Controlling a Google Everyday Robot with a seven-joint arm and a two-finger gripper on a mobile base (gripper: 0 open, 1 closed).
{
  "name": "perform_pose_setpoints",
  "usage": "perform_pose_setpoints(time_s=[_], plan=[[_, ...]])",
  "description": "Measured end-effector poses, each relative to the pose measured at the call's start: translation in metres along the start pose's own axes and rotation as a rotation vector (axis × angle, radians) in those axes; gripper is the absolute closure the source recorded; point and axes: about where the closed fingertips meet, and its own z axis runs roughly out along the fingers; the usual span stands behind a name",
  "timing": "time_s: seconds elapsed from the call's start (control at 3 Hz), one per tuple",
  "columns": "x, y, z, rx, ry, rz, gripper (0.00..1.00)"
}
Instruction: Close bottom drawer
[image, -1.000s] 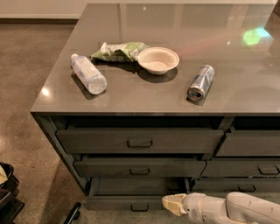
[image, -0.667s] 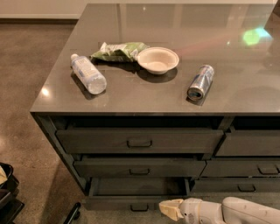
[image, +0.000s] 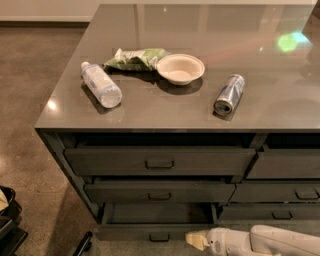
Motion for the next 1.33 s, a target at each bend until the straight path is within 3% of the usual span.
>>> perform_pose_setpoints(time_s=[0.33,0.67,1.0,1.33], plan=[[0.032,-0.064,0.016,0.011,-0.056,0.145,1.0],[0.072,-0.113,0.036,0.002,-0.125,0.283,1.0],[0.111,-0.149,0.063,-0.038,-0.18,0.414,1.0],[0.123,-0.173,0.093,-0.072,-0.204,0.479,1.0]])
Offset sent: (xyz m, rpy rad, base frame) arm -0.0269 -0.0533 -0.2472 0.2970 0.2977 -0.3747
